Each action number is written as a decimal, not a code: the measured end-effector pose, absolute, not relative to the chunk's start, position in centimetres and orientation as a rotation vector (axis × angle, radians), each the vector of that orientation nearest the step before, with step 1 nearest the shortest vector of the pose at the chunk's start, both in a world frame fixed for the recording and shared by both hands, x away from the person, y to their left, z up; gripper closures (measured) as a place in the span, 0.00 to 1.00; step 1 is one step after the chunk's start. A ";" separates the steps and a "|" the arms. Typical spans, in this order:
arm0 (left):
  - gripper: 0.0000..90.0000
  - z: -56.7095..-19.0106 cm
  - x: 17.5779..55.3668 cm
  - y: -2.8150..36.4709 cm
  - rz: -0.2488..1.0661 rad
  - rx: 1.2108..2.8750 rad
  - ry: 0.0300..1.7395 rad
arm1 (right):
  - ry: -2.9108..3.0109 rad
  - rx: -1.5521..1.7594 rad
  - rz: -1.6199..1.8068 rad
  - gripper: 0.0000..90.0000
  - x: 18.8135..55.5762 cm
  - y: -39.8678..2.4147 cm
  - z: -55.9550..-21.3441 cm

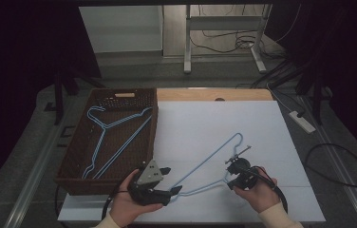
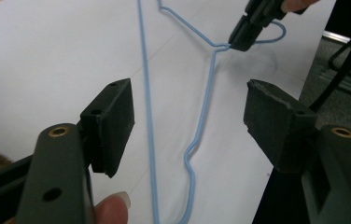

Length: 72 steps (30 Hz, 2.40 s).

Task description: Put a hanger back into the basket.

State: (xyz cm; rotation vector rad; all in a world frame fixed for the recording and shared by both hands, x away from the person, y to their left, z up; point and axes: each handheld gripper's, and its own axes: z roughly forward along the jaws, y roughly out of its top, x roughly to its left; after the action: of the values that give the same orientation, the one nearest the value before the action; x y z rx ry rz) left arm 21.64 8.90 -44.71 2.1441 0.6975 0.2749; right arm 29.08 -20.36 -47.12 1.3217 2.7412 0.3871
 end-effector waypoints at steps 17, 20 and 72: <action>0.37 -47.4 23.5 3.2 0.170 2.268 0.659 | 2.753 1.300 0.387 0.96 29.2 -19.8 -46.6; 0.36 -48.1 23.9 2.7 0.156 2.288 0.661 | 2.753 1.307 0.400 0.96 29.1 -19.7 -46.5; 0.96 -47.1 25.0 2.8 0.197 2.196 0.705 | 2.120 1.310 1.312 0.41 29.1 -30.2 -44.8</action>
State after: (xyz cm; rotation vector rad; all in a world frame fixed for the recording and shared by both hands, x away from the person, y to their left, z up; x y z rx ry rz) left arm 25.04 2.78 -47.13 2.1957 0.7051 0.1972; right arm 29.08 -30.16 -44.75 1.3098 2.1196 1.3121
